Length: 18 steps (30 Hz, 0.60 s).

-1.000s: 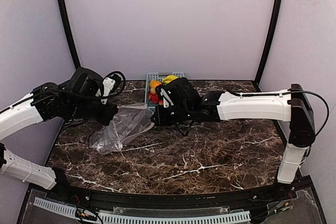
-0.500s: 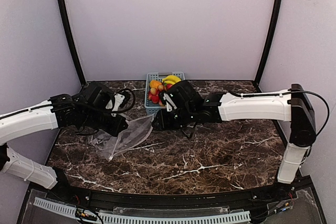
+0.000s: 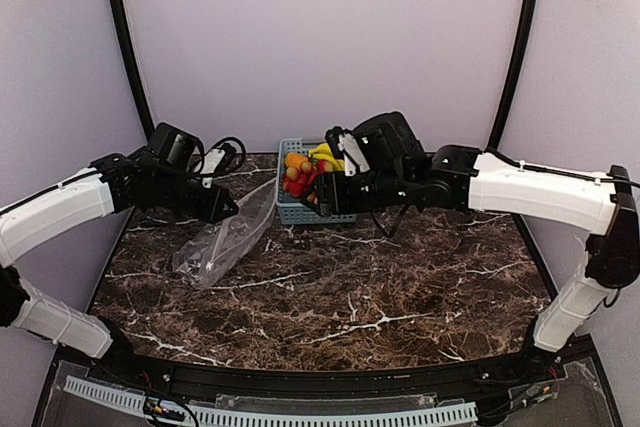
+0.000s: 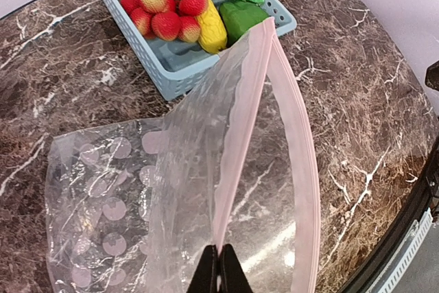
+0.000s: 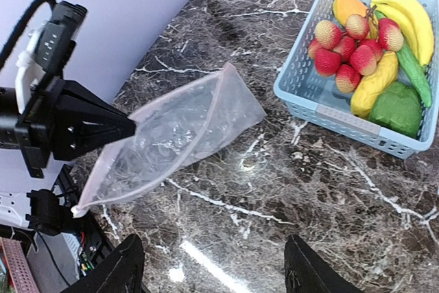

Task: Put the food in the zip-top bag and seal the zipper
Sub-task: Adjust the zipper food storage bag at the center of the board, then adjust the bin at the center of the board.

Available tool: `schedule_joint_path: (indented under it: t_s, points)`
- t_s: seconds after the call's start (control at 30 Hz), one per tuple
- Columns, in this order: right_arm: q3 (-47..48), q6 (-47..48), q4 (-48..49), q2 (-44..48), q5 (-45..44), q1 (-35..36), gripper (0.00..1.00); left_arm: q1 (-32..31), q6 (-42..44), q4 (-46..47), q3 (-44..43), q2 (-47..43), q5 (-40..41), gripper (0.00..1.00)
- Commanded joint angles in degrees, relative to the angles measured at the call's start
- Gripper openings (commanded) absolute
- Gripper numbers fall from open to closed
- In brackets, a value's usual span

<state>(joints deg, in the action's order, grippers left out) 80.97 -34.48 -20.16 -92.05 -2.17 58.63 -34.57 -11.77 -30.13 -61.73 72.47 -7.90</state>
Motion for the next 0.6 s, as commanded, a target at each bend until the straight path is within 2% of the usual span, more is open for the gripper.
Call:
schedule_joint_path:
  t_s: [0.0, 0.17, 0.23, 0.43, 0.57]
  points:
    - [3.1, 3.9, -4.5, -2.8, -3.9, -3.2, 0.68, 5.2, 5.4, -2.3, -2.5, 0.5, -3.7, 0.01]
    - [7.0, 6.3, -6.1, -7.6, -4.1, -8.3, 0.67, 11.8, 6.7, 0.7, -2.2, 0.9, -6.0, 0.01]
    - [8.5, 6.9, -6.7, -9.6, -4.6, -10.2, 0.66, 13.7, 7.2, 4.8, -1.3, 0.7, -7.3, 0.01]
    - [10.6, 6.8, -7.7, -14.8, -5.2, -16.1, 0.64, 15.2, 8.5, 13.6, 5.2, -1.0, -5.8, 0.01]
    - [12.5, 8.0, -8.0, -18.9, -4.3, -19.2, 0.6, 15.9, 9.5, 14.2, 6.0, -0.5, -4.4, 0.01]
